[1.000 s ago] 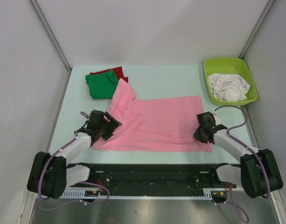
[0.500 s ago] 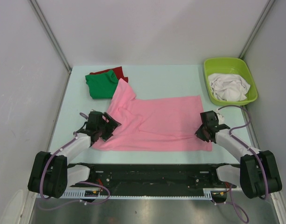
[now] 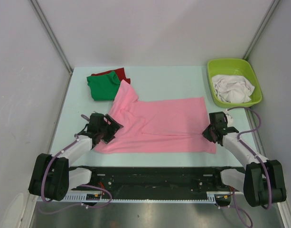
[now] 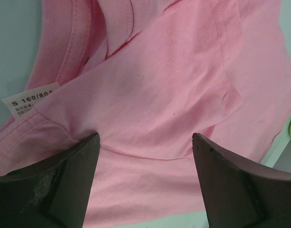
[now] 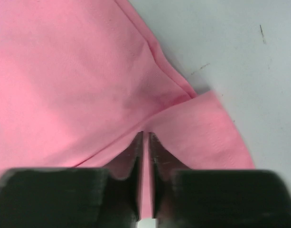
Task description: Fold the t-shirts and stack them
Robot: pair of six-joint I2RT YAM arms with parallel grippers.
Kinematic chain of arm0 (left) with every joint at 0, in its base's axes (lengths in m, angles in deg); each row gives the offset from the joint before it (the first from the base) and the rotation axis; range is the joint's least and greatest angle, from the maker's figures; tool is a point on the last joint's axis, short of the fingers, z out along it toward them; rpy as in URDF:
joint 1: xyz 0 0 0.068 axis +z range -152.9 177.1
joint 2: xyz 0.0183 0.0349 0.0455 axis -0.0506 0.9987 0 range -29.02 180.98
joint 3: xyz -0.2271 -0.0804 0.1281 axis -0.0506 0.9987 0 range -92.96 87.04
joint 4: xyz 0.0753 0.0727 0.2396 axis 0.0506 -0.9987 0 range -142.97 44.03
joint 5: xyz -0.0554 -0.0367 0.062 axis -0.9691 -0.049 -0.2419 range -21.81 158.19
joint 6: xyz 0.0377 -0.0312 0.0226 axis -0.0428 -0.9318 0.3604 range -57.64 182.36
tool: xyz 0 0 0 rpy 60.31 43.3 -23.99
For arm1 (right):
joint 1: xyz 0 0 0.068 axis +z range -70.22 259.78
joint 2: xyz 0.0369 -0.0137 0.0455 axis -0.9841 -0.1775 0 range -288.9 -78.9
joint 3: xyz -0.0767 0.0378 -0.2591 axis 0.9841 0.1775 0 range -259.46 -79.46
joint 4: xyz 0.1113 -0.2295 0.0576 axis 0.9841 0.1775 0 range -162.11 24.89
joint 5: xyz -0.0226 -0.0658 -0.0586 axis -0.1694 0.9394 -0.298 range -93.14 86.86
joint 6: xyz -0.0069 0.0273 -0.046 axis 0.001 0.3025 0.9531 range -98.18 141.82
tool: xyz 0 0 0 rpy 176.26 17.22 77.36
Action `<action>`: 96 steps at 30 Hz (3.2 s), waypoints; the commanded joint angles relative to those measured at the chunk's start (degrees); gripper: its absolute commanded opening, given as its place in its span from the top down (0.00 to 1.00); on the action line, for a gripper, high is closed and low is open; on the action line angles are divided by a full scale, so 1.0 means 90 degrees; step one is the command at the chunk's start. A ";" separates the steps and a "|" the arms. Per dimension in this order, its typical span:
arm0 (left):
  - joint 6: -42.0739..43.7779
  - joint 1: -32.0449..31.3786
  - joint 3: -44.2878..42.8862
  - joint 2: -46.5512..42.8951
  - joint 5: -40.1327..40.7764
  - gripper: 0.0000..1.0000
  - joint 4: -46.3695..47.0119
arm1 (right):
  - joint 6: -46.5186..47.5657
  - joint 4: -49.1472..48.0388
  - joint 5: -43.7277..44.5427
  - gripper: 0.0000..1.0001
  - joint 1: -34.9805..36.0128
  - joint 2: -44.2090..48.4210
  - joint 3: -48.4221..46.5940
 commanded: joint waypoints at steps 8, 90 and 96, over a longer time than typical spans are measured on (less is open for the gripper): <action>0.0315 0.0135 0.0052 -0.0037 0.0050 0.16 -0.0063 | 0.0218 -0.0468 -0.0159 0.01 0.0141 0.0316 -0.0395; 0.4896 0.0624 -1.0338 0.7580 -0.1650 0.99 -0.1714 | 0.1225 -0.2577 -0.1292 0.03 -0.0396 -0.3198 -0.2650; 0.4711 0.0644 -1.0329 0.7230 -0.1991 1.00 -0.1626 | 0.1185 -0.2646 -0.1184 0.05 -0.0757 -0.3811 -0.3188</action>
